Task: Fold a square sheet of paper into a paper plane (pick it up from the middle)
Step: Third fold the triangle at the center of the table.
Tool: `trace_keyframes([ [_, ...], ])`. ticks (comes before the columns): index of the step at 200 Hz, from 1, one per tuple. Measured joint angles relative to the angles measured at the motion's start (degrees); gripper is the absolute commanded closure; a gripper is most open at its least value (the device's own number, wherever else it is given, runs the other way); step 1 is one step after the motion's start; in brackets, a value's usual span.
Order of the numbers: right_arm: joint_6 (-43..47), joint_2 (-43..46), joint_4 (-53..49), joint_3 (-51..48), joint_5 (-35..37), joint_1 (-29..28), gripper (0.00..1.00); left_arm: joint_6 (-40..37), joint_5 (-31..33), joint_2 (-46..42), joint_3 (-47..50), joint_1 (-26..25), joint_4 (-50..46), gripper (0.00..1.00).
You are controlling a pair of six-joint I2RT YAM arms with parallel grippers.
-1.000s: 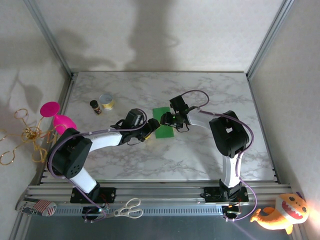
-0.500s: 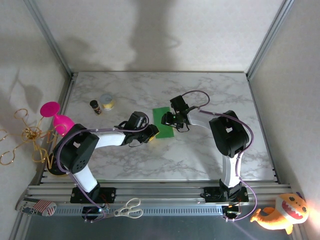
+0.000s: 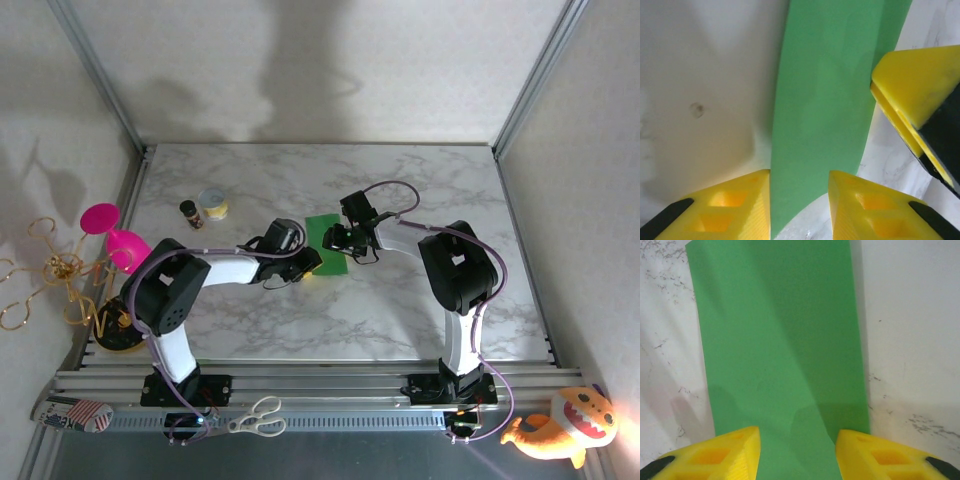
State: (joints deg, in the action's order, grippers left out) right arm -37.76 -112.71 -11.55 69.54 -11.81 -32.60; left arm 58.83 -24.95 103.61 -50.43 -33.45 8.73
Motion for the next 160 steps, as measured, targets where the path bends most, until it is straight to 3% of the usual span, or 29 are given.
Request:
trace_keyframes([
  [160, 0.02, 0.00, -0.02, 0.00, -0.20, 0.11, 0.53, -3.32, -3.56, 5.09, -5.86, 4.81, -1.18, 0.81],
])
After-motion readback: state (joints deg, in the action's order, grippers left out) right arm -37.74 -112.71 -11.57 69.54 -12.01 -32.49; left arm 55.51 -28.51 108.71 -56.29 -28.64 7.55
